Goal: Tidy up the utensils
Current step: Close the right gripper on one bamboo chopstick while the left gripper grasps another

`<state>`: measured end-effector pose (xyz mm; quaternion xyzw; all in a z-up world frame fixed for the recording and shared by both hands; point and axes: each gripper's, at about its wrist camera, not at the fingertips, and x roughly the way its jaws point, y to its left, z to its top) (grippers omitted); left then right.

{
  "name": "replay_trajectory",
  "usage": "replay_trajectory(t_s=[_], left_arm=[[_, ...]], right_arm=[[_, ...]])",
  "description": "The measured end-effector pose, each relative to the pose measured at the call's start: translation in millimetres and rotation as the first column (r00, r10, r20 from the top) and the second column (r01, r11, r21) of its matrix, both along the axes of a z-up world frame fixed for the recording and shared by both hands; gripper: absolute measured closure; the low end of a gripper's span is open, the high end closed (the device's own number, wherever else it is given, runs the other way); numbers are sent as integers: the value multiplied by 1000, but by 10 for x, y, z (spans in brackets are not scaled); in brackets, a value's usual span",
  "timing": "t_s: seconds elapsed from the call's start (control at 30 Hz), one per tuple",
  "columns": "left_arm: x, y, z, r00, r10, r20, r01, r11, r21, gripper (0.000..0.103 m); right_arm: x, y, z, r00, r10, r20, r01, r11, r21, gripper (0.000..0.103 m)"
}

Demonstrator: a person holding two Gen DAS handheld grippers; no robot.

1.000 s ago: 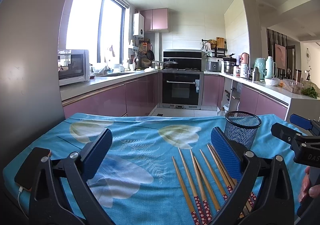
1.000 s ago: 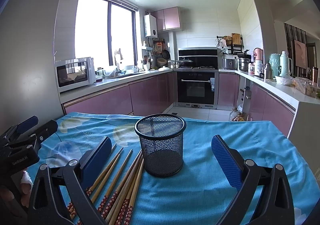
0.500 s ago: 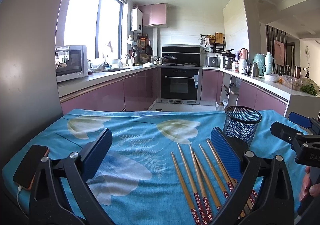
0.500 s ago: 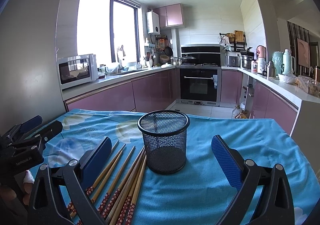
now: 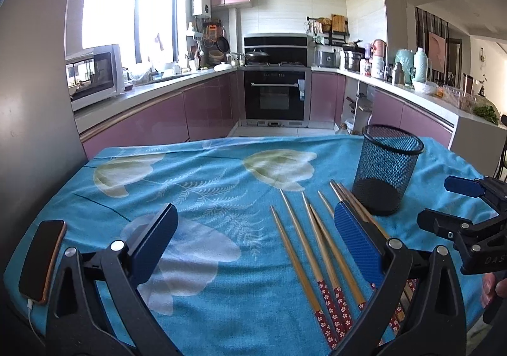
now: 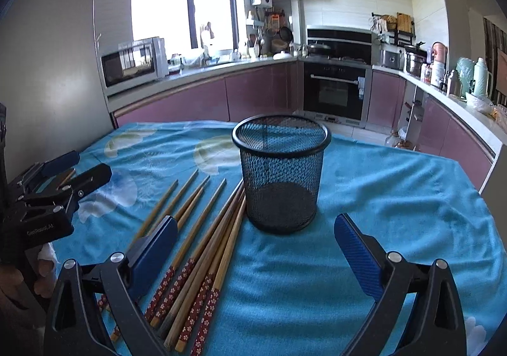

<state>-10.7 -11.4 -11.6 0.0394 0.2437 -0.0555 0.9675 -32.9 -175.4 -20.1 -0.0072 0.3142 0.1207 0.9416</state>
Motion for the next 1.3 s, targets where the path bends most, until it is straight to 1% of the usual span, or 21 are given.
replay_trajectory(t_s=[0.07,0.1,0.13,0.2,0.23,0.3,0.33,0.4,0.47,0.57,0.67,0.73,0.77,0.83,0.9,0.93,0.97,1.03,1.1,1.17,1.3], left_arm=[[61,-7,-64,999,-20,-38,21,1000,17,8],[93,-15,-96,998,-38,-59,39,999,21,14],[130,-19,-134,995,-52,-85,55,998,26,16],[207,-31,-202,989,-69,-129,74,997,32,23],[235,-38,-235,986,-76,-149,82,996,33,25],[301,-40,-302,977,-93,-192,99,995,26,33],[320,-46,-323,973,-99,-207,106,994,25,33],[368,-50,-380,964,-115,-241,123,992,21,40],[407,-59,-435,954,-131,-271,141,990,17,45],[471,-80,-501,940,-147,-308,162,986,26,47],[522,-125,-549,927,-165,-338,186,982,29,49],[574,-159,-594,916,-176,-361,199,980,28,52],[606,-170,-623,908,-181,-377,206,978,26,56],[640,-188,-636,905,-187,-382,213,977,26,57],[673,-199,-636,898,-204,-391,228,974,14,67],[685,-202,-634,895,-211,-394,232,973,7,70],[679,-209,-629,892,-216,-396,235,972,1,76],[682,-207,-625,889,-223,-399,236,972,-18,85],[681,-164,-611,892,-214,-398,211,976,-51,91],[666,-119,-600,895,-207,-394,190,978,-82,93],[645,-67,-586,896,-207,-394,175,978,-118,95]], right_arm=[[59,63,-74,999,16,-50,-17,999,-31,22],[84,96,-105,997,26,-71,-29,999,-40,26],[105,122,-128,996,32,-87,-36,998,-46,29],[152,163,-175,991,38,-124,-46,997,-61,40],[180,183,-203,989,39,-143,-49,996,-70,43],[226,189,-241,984,41,-173,-55,996,-76,52],[244,192,-259,981,40,-190,-57,995,-82,52],[272,195,-288,977,43,-210,-63,994,-88,57],[287,194,-309,973,47,-225,-69,994,-90,58],[331,208,-337,966,49,-253,-80,991,-112,63],[363,236,-332,965,54,-258,-87,989,-120,66],[397,243,-333,963,64,-261,-98,988,-121,70],[414,256,-334,962,72,-262,-106,987,-119,72],[449,261,-334,959,90,-269,-121,987,-101,80],[474,247,-332,954,108,-280,-133,989,-72,86],[481,240,-330,950,122,-287,-142,989,-50,92],[491,238,-333,947,131,-292,-146,989,-30,94],[494,205,-330,945,137,-296,-145,989,-5,94],[485,152,-321,943,146,-299,-143,989,31,95],[466,85,-298,945,146,-292,-134,989,60,97],[420,3,-235,950,152,-273,-129,987,99,97]])
